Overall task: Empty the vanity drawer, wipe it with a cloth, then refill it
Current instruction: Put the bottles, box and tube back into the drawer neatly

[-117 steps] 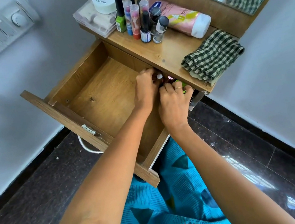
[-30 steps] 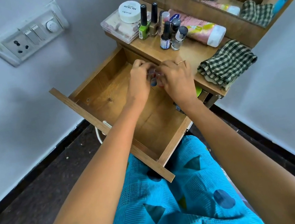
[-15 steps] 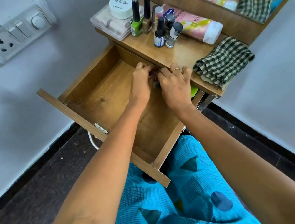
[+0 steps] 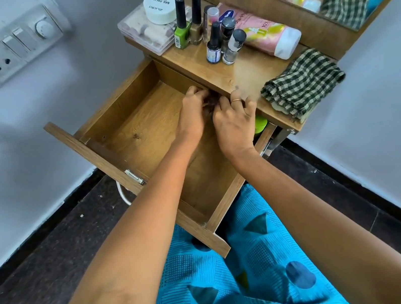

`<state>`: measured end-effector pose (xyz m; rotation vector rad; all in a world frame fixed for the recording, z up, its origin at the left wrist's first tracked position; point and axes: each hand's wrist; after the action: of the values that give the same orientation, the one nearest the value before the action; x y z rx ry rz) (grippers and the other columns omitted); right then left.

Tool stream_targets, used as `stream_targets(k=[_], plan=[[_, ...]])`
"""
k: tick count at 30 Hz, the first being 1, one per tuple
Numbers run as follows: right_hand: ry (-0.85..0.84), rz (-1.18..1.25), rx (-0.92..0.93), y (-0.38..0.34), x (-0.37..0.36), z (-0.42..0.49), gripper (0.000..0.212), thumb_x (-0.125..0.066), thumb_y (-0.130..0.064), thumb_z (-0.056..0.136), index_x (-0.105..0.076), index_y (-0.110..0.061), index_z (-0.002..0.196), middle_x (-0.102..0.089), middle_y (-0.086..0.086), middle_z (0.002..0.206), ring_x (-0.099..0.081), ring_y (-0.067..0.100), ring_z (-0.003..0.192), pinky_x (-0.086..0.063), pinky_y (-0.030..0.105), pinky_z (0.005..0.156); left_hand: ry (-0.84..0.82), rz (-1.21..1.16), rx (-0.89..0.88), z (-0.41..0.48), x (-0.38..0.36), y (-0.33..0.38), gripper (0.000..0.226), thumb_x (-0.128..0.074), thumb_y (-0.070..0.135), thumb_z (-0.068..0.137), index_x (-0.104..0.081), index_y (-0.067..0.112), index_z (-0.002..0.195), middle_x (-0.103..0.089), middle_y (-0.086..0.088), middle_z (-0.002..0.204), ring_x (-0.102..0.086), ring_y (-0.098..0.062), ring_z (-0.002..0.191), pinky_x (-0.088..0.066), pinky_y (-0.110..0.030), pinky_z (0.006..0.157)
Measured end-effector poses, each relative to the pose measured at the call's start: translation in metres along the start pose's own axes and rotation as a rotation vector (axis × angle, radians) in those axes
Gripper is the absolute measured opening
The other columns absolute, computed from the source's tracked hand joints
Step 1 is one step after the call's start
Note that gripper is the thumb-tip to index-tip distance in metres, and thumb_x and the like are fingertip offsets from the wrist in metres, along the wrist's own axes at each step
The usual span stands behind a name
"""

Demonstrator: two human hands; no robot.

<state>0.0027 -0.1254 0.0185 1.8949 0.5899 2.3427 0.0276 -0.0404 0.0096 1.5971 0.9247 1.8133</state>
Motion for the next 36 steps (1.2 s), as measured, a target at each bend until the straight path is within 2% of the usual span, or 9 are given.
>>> stream_targets(k=[2,7,10,14,17,22,27,32,36], plan=[[0.002,-0.077,0.004,-0.001,-0.005,-0.005,0.026,-0.063,-0.023,0.073,-0.070,-0.022,0.097,-0.068,-0.007,0.101,-0.053,0.015,0.118,-0.018,0.036,0.082,0.004,-0.035,0.029,0.002,-0.002,-0.002,0.018,-0.053,-0.008,0.083,-0.066,-0.002,0.094,-0.047,-0.006,0.099,-0.053,-0.008,0.079,-0.043,-0.003,0.071],[-0.032,-0.088,0.020,0.001,-0.003,-0.008,0.039,-0.049,-0.016,0.087,-0.054,-0.012,0.125,-0.056,0.004,0.127,-0.035,0.021,0.134,-0.009,0.043,0.090,0.008,-0.016,0.009,0.000,-0.003,-0.001,0.016,-0.059,-0.004,0.080,-0.067,0.003,0.092,-0.055,-0.011,0.102,-0.060,-0.021,0.091,-0.052,-0.030,0.084],[-0.127,0.051,0.064,0.003,0.003,-0.007,0.043,-0.038,-0.007,0.092,-0.037,-0.003,0.135,-0.042,0.013,0.137,-0.019,0.027,0.139,-0.011,0.046,0.105,0.034,-0.021,0.004,-0.001,-0.002,-0.001,0.017,-0.059,-0.004,0.080,-0.067,0.003,0.093,-0.057,-0.013,0.101,-0.060,-0.022,0.091,-0.051,-0.035,0.086],[-0.108,0.145,0.050,0.006,0.009,-0.006,0.036,-0.040,-0.007,0.091,-0.048,-0.005,0.126,-0.051,0.011,0.127,-0.032,0.029,0.131,-0.013,0.043,0.095,0.032,-0.001,-0.007,-0.002,0.002,0.002,0.021,-0.059,-0.003,0.078,-0.067,0.003,0.097,-0.056,-0.008,0.098,-0.054,-0.014,0.088,-0.045,-0.018,0.081],[0.012,0.127,0.006,0.007,0.017,-0.003,0.017,-0.066,-0.017,0.072,-0.069,-0.015,0.089,-0.068,0.003,0.089,-0.060,0.026,0.098,-0.029,0.037,0.076,0.074,0.009,-0.014,-0.003,0.007,0.005,0.023,-0.058,-0.004,0.078,-0.067,0.001,0.099,-0.059,-0.014,0.099,-0.052,-0.013,0.086,-0.038,-0.011,0.074],[0.215,0.402,-0.021,0.011,0.030,0.008,0.015,-0.079,-0.006,0.056,-0.066,-0.009,0.064,-0.066,0.007,0.067,-0.062,0.027,0.065,-0.047,0.027,0.054,0.226,-0.039,-0.021,-0.006,0.020,0.011,0.025,-0.052,-0.013,0.076,-0.067,0.000,0.091,-0.063,-0.015,0.094,-0.061,-0.021,0.086,-0.042,-0.010,0.073],[0.256,0.718,-0.040,0.023,0.057,0.032,0.019,-0.052,-0.008,0.088,-0.067,-0.004,0.098,-0.065,0.012,0.100,-0.056,0.027,0.095,-0.044,0.034,0.079,0.381,-0.042,-0.113,0.006,0.046,0.034,0.017,-0.058,-0.006,0.078,-0.067,0.002,0.090,-0.065,-0.010,0.093,-0.055,-0.010,0.084,-0.038,-0.001,0.073],[0.310,0.942,-0.161,0.037,0.077,0.080,0.021,-0.053,-0.015,0.090,-0.067,-0.007,0.103,-0.064,0.010,0.105,-0.056,0.024,0.099,-0.046,0.032,0.084,0.414,-0.003,-0.177,0.038,0.070,0.057,0.020,-0.057,0.003,0.083,-0.066,0.007,0.100,-0.065,-0.007,0.104,-0.056,-0.011,0.095,-0.041,-0.012,0.081],[0.267,0.877,-0.206,0.042,0.080,0.108,0.025,-0.055,-0.020,0.089,-0.063,-0.008,0.109,-0.059,0.009,0.114,-0.049,0.025,0.110,-0.037,0.030,0.093,0.403,0.148,-0.206,0.067,0.077,0.063,0.030,-0.054,0.007,0.086,-0.062,0.013,0.114,-0.061,-0.003,0.118,-0.053,-0.016,0.114,-0.034,-0.015,0.088]])
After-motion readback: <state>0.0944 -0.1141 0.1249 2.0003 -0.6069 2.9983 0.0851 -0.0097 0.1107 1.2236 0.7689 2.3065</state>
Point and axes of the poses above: each hand's wrist, its own z-axis towards the middle knuckle, its own x-axis out of the back of the hand, y = z × x
